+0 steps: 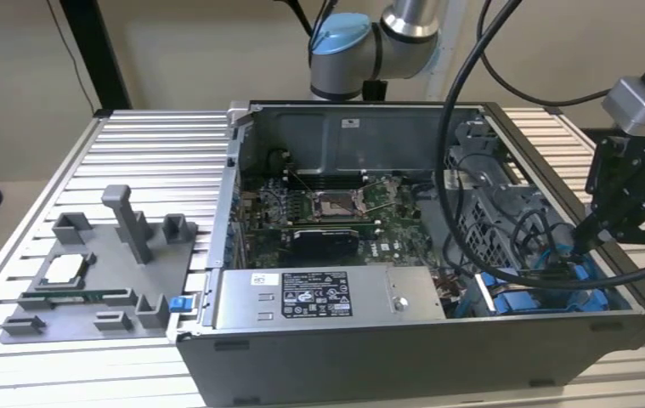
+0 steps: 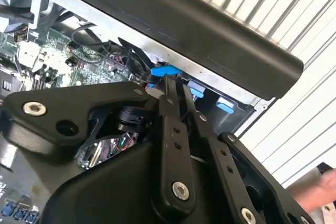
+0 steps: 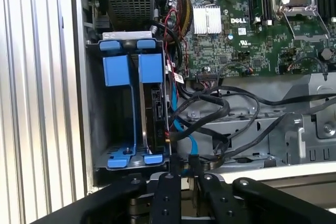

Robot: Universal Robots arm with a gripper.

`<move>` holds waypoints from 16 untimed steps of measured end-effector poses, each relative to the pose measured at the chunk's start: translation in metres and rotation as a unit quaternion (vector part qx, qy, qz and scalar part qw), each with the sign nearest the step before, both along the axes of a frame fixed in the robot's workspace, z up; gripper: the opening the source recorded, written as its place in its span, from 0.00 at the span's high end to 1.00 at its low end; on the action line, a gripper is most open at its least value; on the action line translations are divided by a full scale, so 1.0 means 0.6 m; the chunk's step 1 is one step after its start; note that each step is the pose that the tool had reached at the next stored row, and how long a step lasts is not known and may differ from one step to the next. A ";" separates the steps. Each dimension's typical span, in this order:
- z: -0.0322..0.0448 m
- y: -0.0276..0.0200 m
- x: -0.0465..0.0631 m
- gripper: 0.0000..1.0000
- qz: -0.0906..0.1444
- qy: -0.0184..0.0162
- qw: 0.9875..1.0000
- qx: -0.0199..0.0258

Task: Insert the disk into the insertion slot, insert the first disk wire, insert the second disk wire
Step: 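Insert the second disk wire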

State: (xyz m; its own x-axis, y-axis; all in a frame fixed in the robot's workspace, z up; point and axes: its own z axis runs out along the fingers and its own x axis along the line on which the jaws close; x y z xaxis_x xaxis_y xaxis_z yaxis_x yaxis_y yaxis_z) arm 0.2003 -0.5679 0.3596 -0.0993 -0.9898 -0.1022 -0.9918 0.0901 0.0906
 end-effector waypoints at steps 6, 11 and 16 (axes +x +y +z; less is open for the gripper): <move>0.004 -0.0013 0.001 0.00 0.000 0.005 1.000 0.000; 0.010 -0.0110 0.003 0.00 -0.001 0.020 1.000 0.000; 0.007 -0.0141 0.006 0.00 -0.005 0.021 1.000 0.005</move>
